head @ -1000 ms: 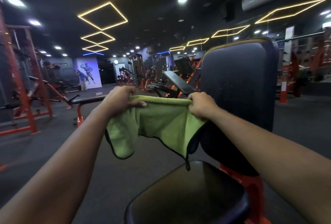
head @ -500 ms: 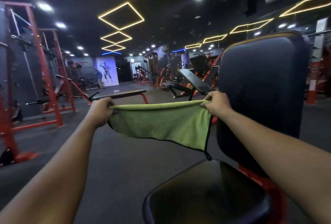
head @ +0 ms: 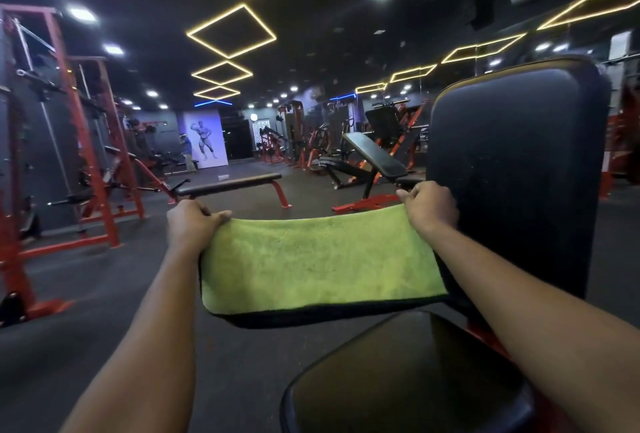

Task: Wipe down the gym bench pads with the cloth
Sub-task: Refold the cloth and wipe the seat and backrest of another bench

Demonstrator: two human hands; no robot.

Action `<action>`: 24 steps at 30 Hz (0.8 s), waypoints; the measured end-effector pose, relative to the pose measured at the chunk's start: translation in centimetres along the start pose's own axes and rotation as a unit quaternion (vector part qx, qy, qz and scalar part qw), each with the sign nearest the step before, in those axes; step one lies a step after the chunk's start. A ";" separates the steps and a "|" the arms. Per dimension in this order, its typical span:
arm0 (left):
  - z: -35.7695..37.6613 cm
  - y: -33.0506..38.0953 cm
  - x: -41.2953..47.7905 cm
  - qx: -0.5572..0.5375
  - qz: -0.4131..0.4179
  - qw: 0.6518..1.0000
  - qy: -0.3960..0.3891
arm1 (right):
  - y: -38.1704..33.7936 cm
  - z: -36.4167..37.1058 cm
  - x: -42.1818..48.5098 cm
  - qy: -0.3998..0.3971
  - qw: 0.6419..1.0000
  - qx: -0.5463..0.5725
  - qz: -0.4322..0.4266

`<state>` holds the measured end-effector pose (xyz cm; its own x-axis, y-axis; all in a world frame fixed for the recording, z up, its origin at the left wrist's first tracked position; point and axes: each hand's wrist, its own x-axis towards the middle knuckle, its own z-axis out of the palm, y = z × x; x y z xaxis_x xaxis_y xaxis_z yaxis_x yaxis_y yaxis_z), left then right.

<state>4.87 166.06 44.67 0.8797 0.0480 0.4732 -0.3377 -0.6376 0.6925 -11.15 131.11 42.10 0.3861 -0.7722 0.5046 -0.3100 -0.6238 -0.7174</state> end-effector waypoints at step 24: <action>3.5 11.6 -6.2 -0.147 0.300 0.921 -0.200 | 0.1 -2.5 -4.3 -0.461 0.870 0.131 -0.117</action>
<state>-3.40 155.67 47.89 0.5387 -0.5698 0.6206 -0.8271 -0.2178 0.5181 -15.05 134.07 41.01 0.9822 -0.1266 0.1386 0.0333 -0.6092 -0.7923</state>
